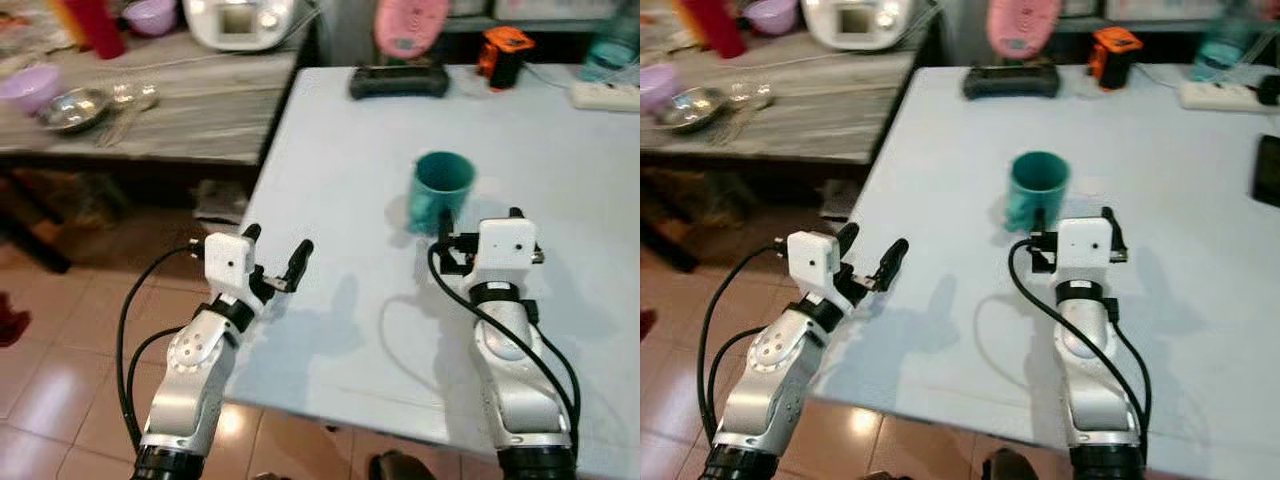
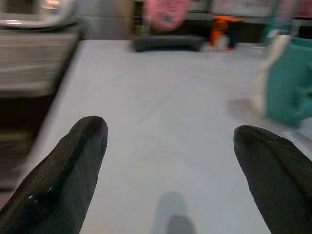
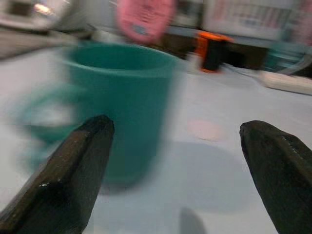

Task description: Setting the table

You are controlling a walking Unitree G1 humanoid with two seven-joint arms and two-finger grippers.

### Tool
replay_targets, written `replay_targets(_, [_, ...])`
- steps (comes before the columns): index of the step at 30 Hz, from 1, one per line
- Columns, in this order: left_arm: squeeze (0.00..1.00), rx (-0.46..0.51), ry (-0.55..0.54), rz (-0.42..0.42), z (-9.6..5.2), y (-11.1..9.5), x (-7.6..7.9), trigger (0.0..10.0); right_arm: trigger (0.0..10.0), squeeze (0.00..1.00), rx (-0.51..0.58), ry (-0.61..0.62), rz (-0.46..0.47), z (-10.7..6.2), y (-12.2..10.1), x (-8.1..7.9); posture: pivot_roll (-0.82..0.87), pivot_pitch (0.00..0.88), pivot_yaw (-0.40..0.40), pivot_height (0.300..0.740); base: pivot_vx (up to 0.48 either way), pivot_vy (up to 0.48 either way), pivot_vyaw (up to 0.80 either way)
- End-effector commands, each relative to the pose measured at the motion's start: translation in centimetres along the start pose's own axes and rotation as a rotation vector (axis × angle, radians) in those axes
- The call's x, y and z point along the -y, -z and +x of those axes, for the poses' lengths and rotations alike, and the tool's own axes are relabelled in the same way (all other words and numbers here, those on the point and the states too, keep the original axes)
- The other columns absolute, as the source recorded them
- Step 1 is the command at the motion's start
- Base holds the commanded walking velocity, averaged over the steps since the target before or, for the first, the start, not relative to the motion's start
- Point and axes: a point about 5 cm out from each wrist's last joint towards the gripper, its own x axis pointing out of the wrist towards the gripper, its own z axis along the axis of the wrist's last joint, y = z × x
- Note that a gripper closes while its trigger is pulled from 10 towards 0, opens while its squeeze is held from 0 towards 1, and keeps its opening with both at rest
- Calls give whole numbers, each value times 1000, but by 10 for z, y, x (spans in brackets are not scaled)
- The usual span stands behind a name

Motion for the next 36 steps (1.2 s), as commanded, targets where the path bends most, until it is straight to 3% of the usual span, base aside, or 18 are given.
replay_targets(1, [0, 11, -7, 14, -4, -3, -4, 10000, 10000, 0, -15, -11, 0, -3, 4, -5, -182, 155, 107, 740, 0, 0, 0])
replay_targets(16, [0, 12, 34, 1, -5, -4, -2, 10000, 10000, 0, -51, -7, -25, -22, 16, 2, -184, 160, 122, 740, 0, 0, 0])
replay_targets(36, [0, 10, 53, 7, -4, -7, -3, 10000, 10000, 0, -56, 147, -145, -17, 22, 48, -171, 154, 138, 740, 0, 0, 0])
